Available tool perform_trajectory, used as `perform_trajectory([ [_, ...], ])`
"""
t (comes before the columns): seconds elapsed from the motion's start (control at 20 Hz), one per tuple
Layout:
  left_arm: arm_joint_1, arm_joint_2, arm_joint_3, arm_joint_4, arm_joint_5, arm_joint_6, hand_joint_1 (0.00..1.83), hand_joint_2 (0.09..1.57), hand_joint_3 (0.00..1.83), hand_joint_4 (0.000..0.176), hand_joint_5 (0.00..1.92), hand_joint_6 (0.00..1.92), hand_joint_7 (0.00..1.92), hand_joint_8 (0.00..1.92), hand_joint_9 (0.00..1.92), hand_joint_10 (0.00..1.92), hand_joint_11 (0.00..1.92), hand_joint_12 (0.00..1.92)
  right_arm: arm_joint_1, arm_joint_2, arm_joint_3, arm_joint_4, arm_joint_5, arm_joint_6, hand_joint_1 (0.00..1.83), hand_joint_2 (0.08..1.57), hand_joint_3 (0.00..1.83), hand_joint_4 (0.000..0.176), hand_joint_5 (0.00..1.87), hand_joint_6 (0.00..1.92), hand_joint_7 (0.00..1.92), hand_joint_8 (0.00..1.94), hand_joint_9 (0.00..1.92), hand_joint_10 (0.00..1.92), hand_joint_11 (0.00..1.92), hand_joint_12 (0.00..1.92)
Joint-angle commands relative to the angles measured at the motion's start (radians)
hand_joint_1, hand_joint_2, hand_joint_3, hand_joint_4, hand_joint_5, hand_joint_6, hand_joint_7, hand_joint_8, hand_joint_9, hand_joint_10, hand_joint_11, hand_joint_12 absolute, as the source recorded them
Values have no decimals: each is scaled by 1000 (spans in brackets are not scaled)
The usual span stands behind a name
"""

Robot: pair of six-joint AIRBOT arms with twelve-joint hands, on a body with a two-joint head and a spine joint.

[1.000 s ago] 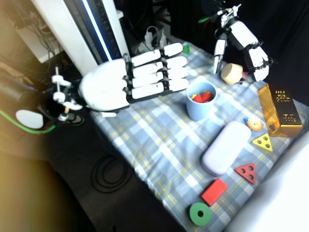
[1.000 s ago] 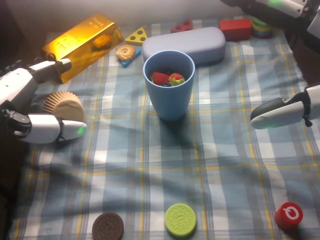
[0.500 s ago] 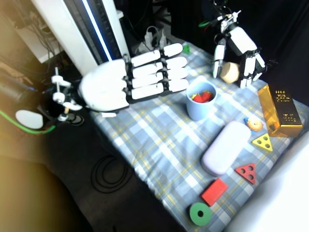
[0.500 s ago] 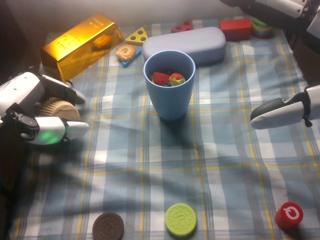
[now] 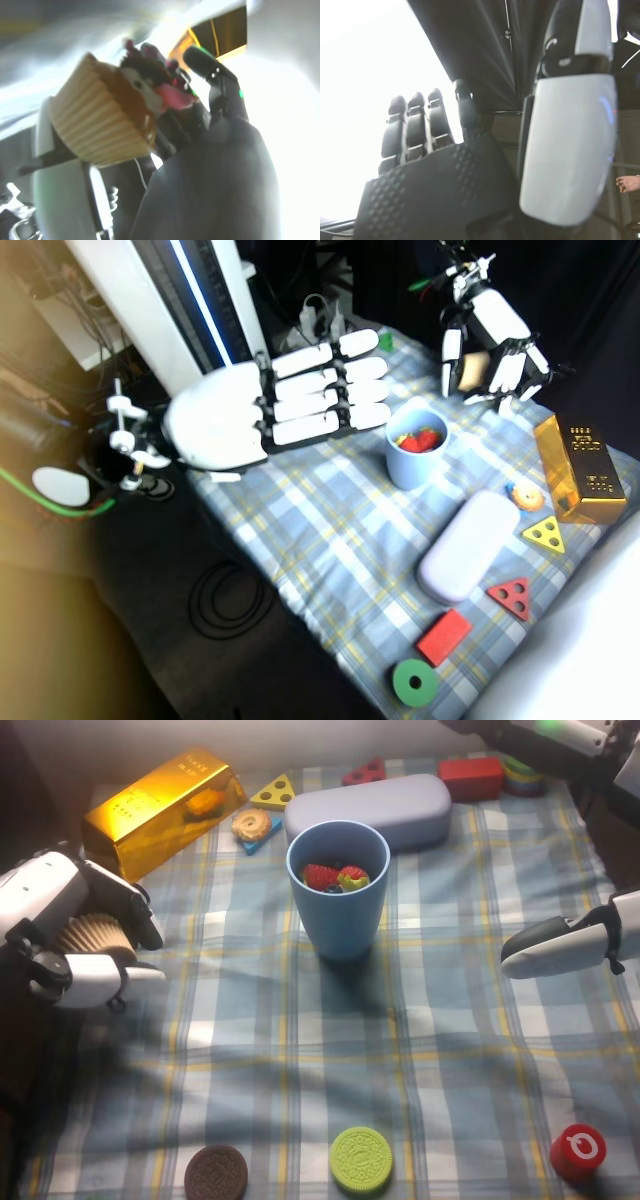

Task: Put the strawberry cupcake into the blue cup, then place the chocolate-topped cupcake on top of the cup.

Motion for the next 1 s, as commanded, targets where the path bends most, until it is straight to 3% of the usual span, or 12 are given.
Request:
perform_trajectory([
  [0.0, -11, 11, -10, 31, -124, -7, 1256, 1075, 0, 0, 1107, 588, 1052, 1045, 962, 92, 87, 1601, 4, -5, -1, 36, 120, 8, 527, 770, 0, 85, 0, 0, 0, 0, 0, 0, 0, 92],
  [0.1, -13, 22, -28, 46, -142, -7, 1267, 1077, 0, 0, 1125, 524, 1037, 1097, 974, 143, 144, 1643, 3, -5, 0, 36, 120, 8, 527, 770, 0, 85, 0, 0, 0, 0, 0, 0, 0, 92],
  [0.15, -15, 30, -39, 55, -153, -7, 1252, 1090, 0, 0, 1074, 631, 1022, 1106, 924, 186, 76, 1680, 3, -4, 0, 36, 120, 8, 527, 770, 0, 85, 0, 0, 0, 0, 0, 0, 0, 92],
  [0.2, -16, 41, -52, 65, -165, -7, 1238, 1106, 0, 0, 1005, 774, 1006, 1109, 858, 183, 14, 1632, 3, -4, 0, 36, 120, 8, 527, 770, 0, 85, 0, 0, 0, 0, 0, 0, 0, 92],
  [0.35, -17, 74, -94, 97, -204, -7, 1241, 1095, 1, 0, 946, 907, 1095, 924, 843, 104, 5, 1332, 3, -5, 0, 36, 120, 8, 527, 770, 0, 85, 0, 0, 0, 0, 0, 0, 0, 92],
  [0.4, -17, 82, -103, 104, -213, -7, 1249, 1090, 0, 0, 963, 867, 1103, 925, 875, 97, 46, 1432, 3, -5, 0, 36, 120, 8, 527, 770, 0, 85, 0, 0, 0, 0, 0, 0, 0, 92],
  [0.7, -36, 108, -126, 138, -251, -7, 1236, 1091, 0, 0, 980, 859, 1080, 946, 905, 74, 94, 1325, 3, -5, 1, 36, 119, 8, 527, 770, 0, 85, 0, 0, 0, 0, 0, 0, 0, 92],
  [0.85, -59, 106, -119, 147, -262, -7, 1222, 1106, 0, 0, 950, 932, 1043, 981, 855, 41, 74, 1370, 3, -5, 1, 36, 119, 8, 527, 770, 0, 85, 0, 0, 0, 0, 0, 0, 0, 92],
  [0.95, -83, 101, -110, 158, -260, -7, 1229, 1097, 0, 0, 979, 868, 1054, 982, 876, 44, 89, 1441, 3, -5, 1, 36, 119, 8, 527, 770, 0, 85, 0, 0, 0, 0, 0, 0, 0, 92],
])
